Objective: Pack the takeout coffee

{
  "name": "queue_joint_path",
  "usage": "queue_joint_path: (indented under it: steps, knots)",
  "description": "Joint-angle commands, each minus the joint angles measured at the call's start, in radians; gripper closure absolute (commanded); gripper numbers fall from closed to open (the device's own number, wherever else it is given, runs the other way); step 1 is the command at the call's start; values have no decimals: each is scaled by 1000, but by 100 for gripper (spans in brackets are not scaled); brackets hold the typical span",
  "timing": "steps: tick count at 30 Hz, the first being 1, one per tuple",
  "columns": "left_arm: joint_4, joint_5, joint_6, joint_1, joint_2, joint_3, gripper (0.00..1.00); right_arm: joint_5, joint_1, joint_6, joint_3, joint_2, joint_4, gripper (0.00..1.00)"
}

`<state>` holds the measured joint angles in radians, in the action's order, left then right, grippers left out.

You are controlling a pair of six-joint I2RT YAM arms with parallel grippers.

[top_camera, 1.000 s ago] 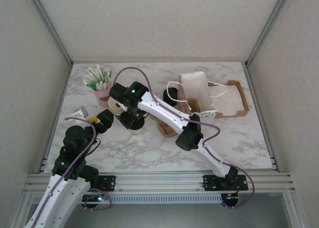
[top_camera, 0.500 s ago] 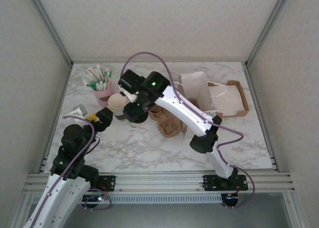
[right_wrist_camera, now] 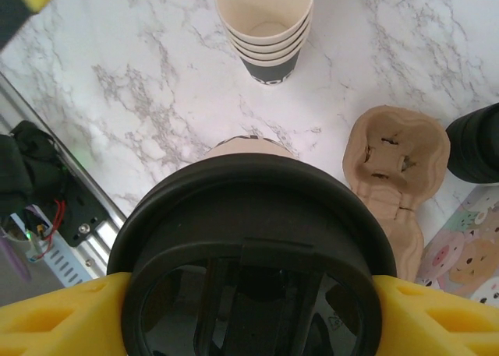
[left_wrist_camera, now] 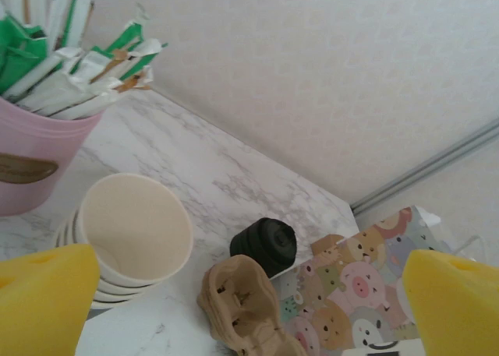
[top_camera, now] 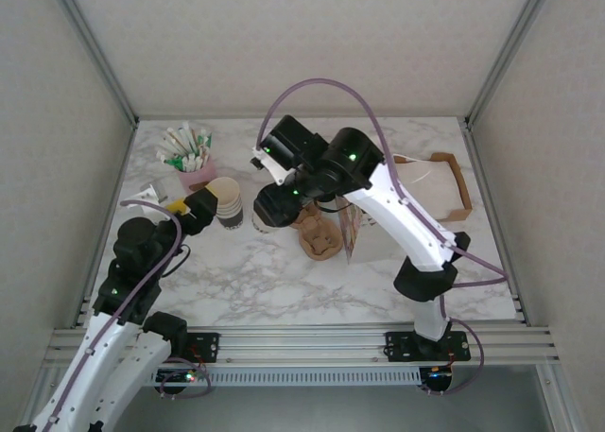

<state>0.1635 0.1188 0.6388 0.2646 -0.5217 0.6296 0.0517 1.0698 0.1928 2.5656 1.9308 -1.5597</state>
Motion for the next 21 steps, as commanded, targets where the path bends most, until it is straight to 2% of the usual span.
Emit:
queue_joint_path:
  steps: [1, 10, 17, 21]
  knots:
    - [-72, 67, -10, -10, -38, 46, 0, -5, 12, 13, -24, -75, -7, 26]
    - [-198, 163, 16, 30, -191, 107, 3, 82, 8, 26, -72, -209, -18, 25]
    - [-242, 86, -25, 203, -329, 209, 3, 148, -14, 34, -105, -302, -42, 25]
    - [-278, 76, -34, 263, -391, 256, 3, 178, -44, 45, -145, -368, -50, 25]
